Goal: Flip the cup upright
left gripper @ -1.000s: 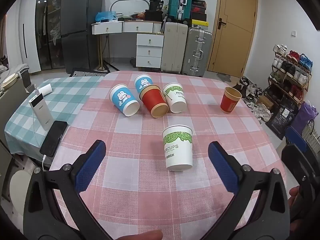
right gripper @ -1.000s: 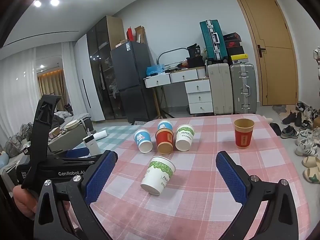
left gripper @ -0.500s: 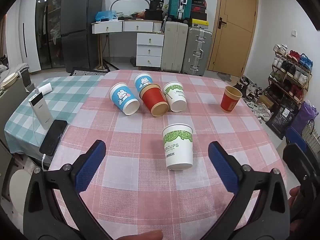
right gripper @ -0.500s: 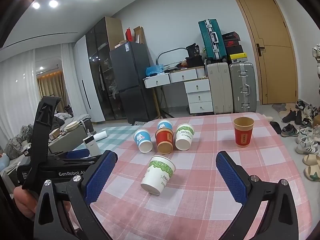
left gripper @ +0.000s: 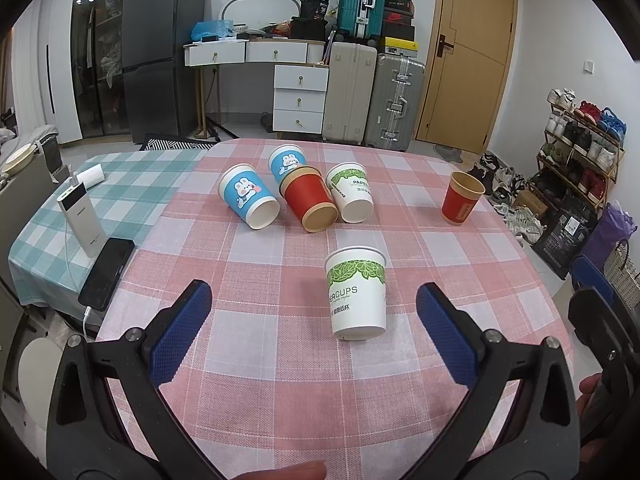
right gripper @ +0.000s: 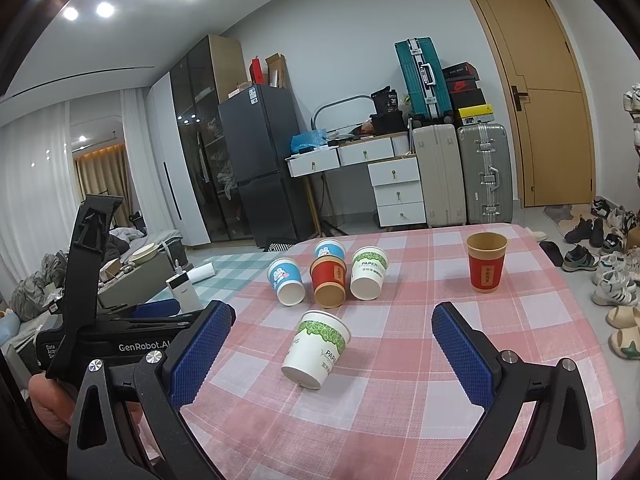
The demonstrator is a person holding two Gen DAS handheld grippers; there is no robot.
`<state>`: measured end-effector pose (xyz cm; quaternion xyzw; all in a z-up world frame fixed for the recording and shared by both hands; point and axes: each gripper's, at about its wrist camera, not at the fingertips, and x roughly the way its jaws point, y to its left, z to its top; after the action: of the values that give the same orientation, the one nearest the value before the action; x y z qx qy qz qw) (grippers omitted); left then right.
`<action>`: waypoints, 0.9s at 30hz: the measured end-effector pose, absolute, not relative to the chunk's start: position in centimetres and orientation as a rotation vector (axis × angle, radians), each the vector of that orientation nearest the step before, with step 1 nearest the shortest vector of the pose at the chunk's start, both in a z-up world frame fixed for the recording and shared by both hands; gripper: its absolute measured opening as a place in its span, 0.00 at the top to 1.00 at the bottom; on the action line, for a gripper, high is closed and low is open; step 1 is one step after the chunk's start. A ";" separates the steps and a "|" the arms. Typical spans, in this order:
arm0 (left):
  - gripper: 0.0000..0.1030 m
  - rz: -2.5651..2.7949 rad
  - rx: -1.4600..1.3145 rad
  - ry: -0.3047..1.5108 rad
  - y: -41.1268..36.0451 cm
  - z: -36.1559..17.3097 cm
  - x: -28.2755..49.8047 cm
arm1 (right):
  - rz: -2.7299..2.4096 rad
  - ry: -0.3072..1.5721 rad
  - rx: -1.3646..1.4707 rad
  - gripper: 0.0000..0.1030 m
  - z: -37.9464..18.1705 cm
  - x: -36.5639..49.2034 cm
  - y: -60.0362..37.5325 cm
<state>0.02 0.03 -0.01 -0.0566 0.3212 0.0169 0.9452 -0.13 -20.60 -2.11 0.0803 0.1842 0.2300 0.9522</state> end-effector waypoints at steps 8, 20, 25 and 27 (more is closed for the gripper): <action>0.01 0.034 -0.115 0.656 0.0 0.0 0.0 | 0.465 0.373 0.165 0.00 -2.3 0.0 -20.6; 0.01 0.034 -0.116 0.657 0.0 0.0 0.0 | 0.467 0.374 0.170 0.00 -2.4 0.0 -20.7; 0.01 0.034 -0.116 0.657 0.0 0.0 0.0 | 0.467 0.377 0.170 0.00 -2.4 -0.1 -20.7; 0.01 0.033 -0.117 0.660 0.0 0.0 0.1 | 0.466 0.376 0.170 0.00 -2.4 -0.1 -20.7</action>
<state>0.06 0.05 -0.02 -0.0574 0.3237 0.0161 0.9443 -0.09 -20.73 -2.43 0.0836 0.1850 0.2290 0.9520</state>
